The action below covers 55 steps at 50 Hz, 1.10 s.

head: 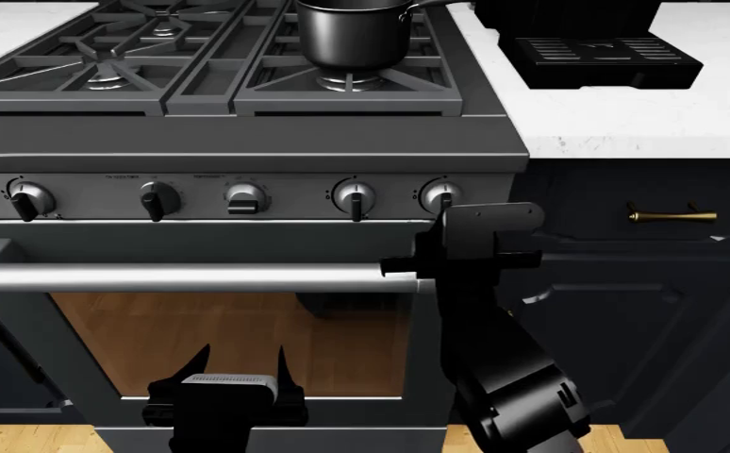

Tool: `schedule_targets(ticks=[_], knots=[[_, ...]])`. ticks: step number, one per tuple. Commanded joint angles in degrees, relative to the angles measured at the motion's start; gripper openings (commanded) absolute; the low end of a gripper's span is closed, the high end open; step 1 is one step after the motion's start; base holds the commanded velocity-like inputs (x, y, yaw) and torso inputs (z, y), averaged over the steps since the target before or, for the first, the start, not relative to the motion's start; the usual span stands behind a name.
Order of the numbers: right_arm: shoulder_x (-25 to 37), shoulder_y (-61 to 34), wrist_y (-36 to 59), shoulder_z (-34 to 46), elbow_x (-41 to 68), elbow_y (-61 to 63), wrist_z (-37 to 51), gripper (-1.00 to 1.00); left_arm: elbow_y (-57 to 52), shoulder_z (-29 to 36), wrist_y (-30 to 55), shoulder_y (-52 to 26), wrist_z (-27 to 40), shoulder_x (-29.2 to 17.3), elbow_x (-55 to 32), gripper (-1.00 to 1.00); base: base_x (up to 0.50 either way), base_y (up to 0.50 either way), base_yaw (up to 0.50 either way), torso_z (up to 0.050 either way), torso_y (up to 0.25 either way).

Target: Turn on the front right burner of the stove.

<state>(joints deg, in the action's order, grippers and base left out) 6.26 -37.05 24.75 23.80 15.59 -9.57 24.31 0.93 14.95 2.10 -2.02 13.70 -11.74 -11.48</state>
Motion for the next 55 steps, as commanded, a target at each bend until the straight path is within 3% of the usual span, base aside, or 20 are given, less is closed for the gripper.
schedule_targets(ticks=[1,19,55], knots=[[1.2,0.42,-1.78,2.69,-2.43,0.56,-0.14,-1.0,0.06,0.3,-0.1,-0.06,0.25,-0.21,-0.22,1.0,0.0,0.0,0.0,0.0,0.0],[3.84,-3.29,-6.37,8.73,-9.3,-2.53,-1.27,-1.0,0.24,0.66,-0.33,-0.13,0.56,-0.53,-0.68,1.0,0.0,0.0,0.0,0.0,0.001],[7.95,-4.96,-3.46,20.93,-20.75,-3.67,-2.26,-1.0,0.26,1.48,-0.41,-0.35,1.33,-1.09,-1.36,1.0,0.0,0.0,0.0,0.0,0.001]])
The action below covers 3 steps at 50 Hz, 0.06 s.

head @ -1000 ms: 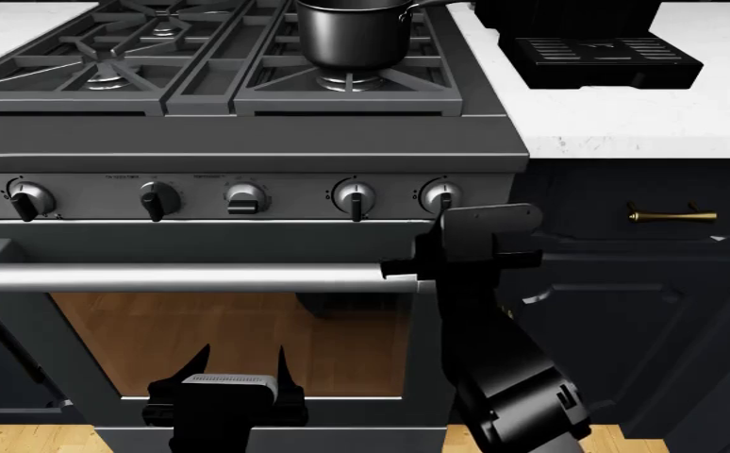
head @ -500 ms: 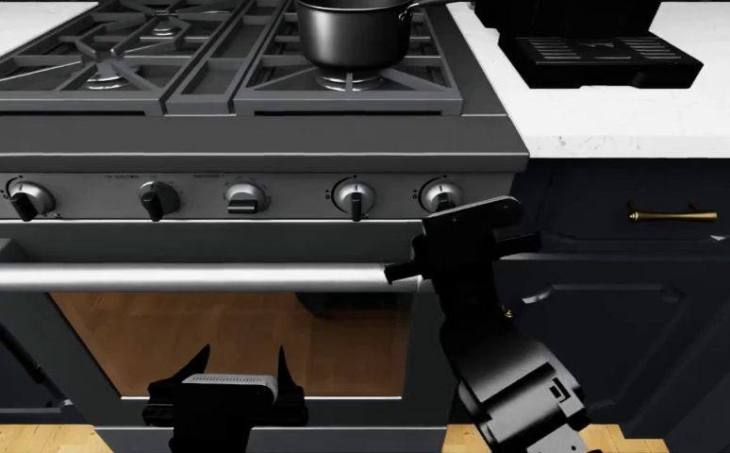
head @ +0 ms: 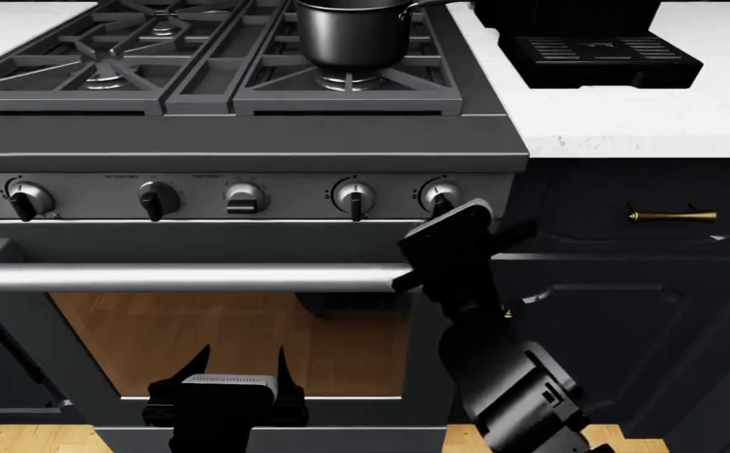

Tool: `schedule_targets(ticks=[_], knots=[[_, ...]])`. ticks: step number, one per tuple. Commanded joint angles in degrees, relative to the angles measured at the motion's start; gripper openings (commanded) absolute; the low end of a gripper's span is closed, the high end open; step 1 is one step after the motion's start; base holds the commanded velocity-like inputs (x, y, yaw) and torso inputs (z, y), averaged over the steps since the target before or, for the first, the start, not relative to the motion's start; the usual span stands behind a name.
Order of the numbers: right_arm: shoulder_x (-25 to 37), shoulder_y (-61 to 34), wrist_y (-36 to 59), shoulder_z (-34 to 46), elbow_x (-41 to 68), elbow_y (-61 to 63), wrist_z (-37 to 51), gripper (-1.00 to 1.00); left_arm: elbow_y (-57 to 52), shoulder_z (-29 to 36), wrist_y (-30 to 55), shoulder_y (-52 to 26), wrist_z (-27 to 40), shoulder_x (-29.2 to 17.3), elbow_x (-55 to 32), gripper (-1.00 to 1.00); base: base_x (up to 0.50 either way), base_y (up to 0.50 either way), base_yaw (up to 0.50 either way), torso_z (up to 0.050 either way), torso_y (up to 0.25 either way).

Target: Turn on the front right burner of the stove.

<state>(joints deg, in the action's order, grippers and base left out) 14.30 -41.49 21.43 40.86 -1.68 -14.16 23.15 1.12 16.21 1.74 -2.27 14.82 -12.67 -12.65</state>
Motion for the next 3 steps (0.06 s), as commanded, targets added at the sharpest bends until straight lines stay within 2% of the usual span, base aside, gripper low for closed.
schedule_targets(ticks=[1,3], knots=[[-0.02,-0.73,-0.21,4.48,-4.21,0.57,-0.97,-1.0,0.14,0.24,-0.11,-0.13,0.21,-0.17,-0.22,1.0,0.0,0.0,0.0,0.0,0.0],[0.1,-1.06,-0.52,5.45,-5.57,-0.17,-0.4,-1.0,0.22,0.28,-0.14,-0.17,0.21,-0.21,-0.26,1.0,0.0,0.0,0.0,0.0,0.005]])
